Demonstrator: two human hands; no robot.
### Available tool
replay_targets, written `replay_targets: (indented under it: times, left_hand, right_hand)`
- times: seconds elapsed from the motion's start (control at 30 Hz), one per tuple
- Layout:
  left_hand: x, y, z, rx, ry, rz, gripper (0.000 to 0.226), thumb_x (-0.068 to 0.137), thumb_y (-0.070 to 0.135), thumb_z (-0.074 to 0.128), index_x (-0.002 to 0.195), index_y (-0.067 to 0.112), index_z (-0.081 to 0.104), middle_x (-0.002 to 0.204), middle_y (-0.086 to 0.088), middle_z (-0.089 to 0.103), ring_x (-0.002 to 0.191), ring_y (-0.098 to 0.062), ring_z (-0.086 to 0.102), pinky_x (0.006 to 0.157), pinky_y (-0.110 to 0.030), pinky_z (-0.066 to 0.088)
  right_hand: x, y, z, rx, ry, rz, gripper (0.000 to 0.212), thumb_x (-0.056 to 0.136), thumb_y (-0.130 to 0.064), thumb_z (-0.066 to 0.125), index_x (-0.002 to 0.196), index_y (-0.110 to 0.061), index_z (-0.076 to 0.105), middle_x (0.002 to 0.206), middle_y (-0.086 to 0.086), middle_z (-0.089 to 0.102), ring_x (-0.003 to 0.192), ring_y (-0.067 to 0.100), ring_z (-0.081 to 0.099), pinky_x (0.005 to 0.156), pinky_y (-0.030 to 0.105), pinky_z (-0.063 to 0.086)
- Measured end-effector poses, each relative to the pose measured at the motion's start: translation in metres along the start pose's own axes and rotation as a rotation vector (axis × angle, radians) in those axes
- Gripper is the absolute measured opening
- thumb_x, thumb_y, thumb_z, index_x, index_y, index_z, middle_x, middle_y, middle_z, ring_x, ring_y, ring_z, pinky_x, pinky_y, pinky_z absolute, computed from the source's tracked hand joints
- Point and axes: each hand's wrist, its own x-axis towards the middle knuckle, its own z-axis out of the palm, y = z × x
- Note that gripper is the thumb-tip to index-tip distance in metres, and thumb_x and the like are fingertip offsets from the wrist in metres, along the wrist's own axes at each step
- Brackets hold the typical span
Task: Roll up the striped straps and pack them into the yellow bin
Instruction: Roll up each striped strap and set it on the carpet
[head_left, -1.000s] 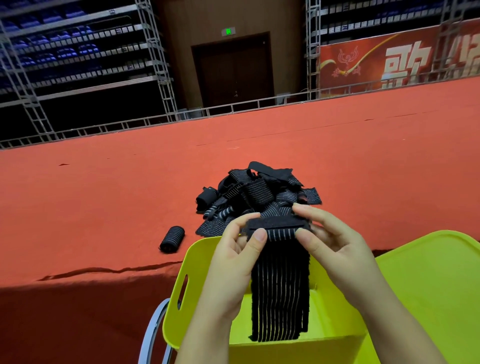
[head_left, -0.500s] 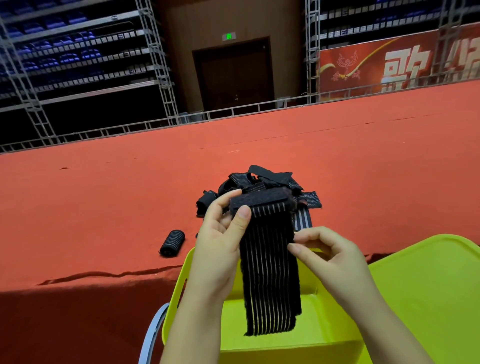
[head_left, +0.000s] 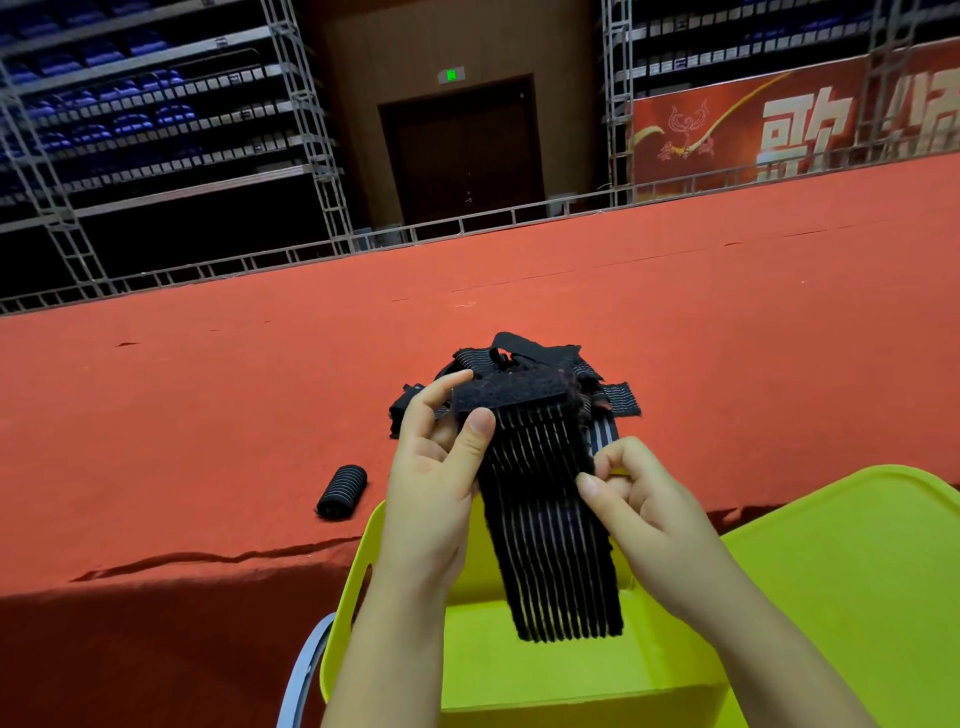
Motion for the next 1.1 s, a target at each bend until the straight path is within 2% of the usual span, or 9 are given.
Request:
replay_targets:
  times: [0.07,0.17,0.3,0.37,0.47,0.63,0.8,1.0,1.1]
  left_hand:
    - [0.0,-0.002,0.0,-0.011,-0.001,0.009,0.036,0.077,0.023,0.062,0.113,0.027,0.058,0.101,-0.005,0.07,0.092,-0.013,0.067,0.072,-0.023,0.054]
    - [-0.001,-0.005,-0.002,0.005,-0.017,0.001,0.034,0.076,0.019,0.063,0.109,0.027,0.058,0.096,0.001,0.072,0.091,-0.013,0.068,0.068,-0.025,0.055]
    - [-0.003,-0.006,-0.003,0.054,-0.038,0.017,0.033,0.073,0.014,0.065,0.103,0.028,0.062,0.092,0.004,0.071,0.09,-0.012,0.066,0.071,-0.026,0.053]
    - [-0.004,-0.005,-0.004,0.067,-0.054,0.017,0.032,0.073,0.011,0.071,0.097,0.031,0.066,0.092,0.003,0.071,0.088,-0.011,0.067,0.067,-0.023,0.053]
    - [-0.006,-0.006,-0.003,0.107,-0.102,0.016,0.037,0.073,0.006,0.071,0.093,0.037,0.07,0.095,0.001,0.072,0.09,-0.012,0.067,0.071,-0.024,0.053]
    - [-0.011,-0.006,-0.001,0.107,-0.149,-0.022,0.038,0.072,0.004,0.067,0.101,0.028,0.068,0.097,-0.002,0.073,0.095,-0.014,0.067,0.08,-0.027,0.054]
    - [-0.011,-0.002,0.0,0.103,-0.159,-0.138,0.058,0.069,0.005,0.078,0.12,0.021,0.056,0.106,-0.004,0.074,0.1,-0.015,0.069,0.083,-0.029,0.053]
    - [-0.016,-0.007,-0.001,0.161,-0.196,-0.258,0.035,0.085,-0.003,0.061,0.115,0.015,0.062,0.107,-0.006,0.074,0.102,-0.019,0.069,0.089,-0.04,0.053]
    - [-0.016,-0.006,0.0,0.171,-0.178,-0.275,0.034,0.087,-0.008,0.059,0.111,0.015,0.063,0.104,-0.004,0.074,0.099,-0.017,0.069,0.086,-0.039,0.053]
  right_hand:
    - [0.002,-0.001,-0.001,0.139,-0.031,0.078,0.015,0.089,-0.034,0.058,0.08,-0.032,0.046,0.058,0.004,0.04,0.055,0.018,0.033,0.057,0.029,0.029]
    - [0.005,0.004,-0.002,0.247,-0.045,0.152,0.019,0.092,-0.028,0.059,0.106,-0.038,0.05,0.075,0.013,0.066,0.071,0.028,0.058,0.076,0.043,0.045]
    - [0.005,0.008,-0.002,0.192,-0.031,0.123,0.033,0.089,-0.031,0.06,0.113,-0.052,0.052,0.085,0.022,0.065,0.086,0.021,0.064,0.095,0.051,0.045]
    - [0.006,0.006,-0.003,0.237,-0.027,0.102,0.036,0.086,-0.034,0.064,0.118,-0.045,0.052,0.097,0.012,0.068,0.097,0.012,0.065,0.098,0.047,0.047]
    - [0.011,0.001,-0.006,0.286,0.011,0.051,0.069,0.068,-0.059,0.072,0.129,-0.042,0.045,0.125,-0.006,0.06,0.112,0.001,0.059,0.097,0.027,0.047]
    - [0.022,-0.011,-0.013,0.162,-0.007,-0.034,0.041,0.077,-0.037,0.068,0.117,-0.043,0.06,0.113,-0.005,0.066,0.108,0.01,0.062,0.098,0.034,0.048]
    - [0.024,-0.013,-0.016,0.305,-0.002,-0.019,0.029,0.08,-0.015,0.073,0.105,-0.028,0.066,0.1,0.0,0.07,0.091,0.011,0.065,0.082,0.028,0.051]
    - [0.022,-0.01,-0.013,0.267,0.054,-0.071,0.032,0.077,-0.012,0.07,0.1,-0.034,0.065,0.098,-0.002,0.068,0.09,0.011,0.064,0.085,0.033,0.051]
    - [0.02,-0.011,-0.011,0.215,0.065,-0.094,0.032,0.073,-0.016,0.069,0.096,-0.038,0.064,0.098,-0.006,0.067,0.089,0.01,0.064,0.082,0.024,0.05]
